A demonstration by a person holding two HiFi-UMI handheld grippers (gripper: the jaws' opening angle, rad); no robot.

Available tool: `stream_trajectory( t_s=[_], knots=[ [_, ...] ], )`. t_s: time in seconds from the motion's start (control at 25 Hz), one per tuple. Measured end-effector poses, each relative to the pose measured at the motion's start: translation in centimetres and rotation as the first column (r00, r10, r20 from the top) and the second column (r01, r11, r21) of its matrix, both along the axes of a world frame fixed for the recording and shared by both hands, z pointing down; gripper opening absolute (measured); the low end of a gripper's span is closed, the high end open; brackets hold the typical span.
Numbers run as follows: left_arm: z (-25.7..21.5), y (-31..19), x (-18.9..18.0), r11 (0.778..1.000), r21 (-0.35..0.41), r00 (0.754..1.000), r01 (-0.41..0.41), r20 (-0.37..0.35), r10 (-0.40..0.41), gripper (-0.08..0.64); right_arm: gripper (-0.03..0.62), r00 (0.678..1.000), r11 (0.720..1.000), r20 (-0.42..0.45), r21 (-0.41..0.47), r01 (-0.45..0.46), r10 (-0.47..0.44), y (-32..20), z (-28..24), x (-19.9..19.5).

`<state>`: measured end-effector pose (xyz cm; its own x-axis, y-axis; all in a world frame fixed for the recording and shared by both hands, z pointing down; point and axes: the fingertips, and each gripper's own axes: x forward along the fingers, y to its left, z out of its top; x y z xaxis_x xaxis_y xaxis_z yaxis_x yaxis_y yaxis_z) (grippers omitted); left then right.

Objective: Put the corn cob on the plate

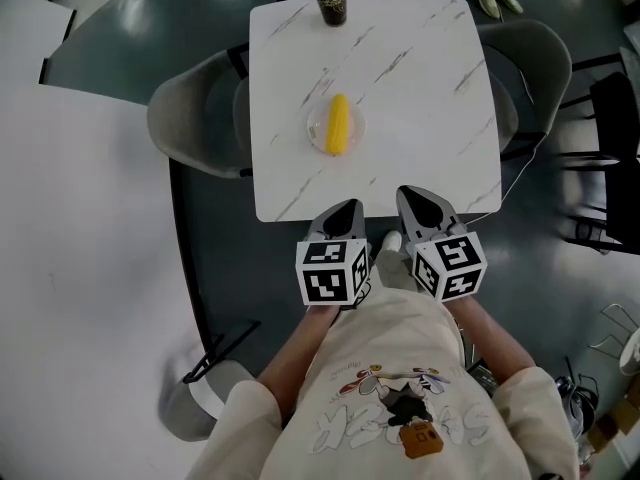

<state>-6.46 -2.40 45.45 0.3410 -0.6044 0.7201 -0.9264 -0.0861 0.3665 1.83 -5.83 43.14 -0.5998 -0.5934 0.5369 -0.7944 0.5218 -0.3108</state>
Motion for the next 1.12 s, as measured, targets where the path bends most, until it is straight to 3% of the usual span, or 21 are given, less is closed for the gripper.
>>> stream_trajectory(
  t_s=[0.52,1.12],
  knots=[
    [-5.1,3.8,0.0,0.994,0.105,0.999,0.001,0.044,-0.006,0.009,0.005,0.992,0.997,0.098,-0.007,0.076,-0.075,4.0,-3.8,0.8],
    [-8.1,6.3,2.6,0.980,0.198,0.999,-0.017,0.040,0.010,0.009,0.005,0.991,0.995,0.094,0.048,0.093,-0.097,8.0,-6.1,2.7]
  ],
)
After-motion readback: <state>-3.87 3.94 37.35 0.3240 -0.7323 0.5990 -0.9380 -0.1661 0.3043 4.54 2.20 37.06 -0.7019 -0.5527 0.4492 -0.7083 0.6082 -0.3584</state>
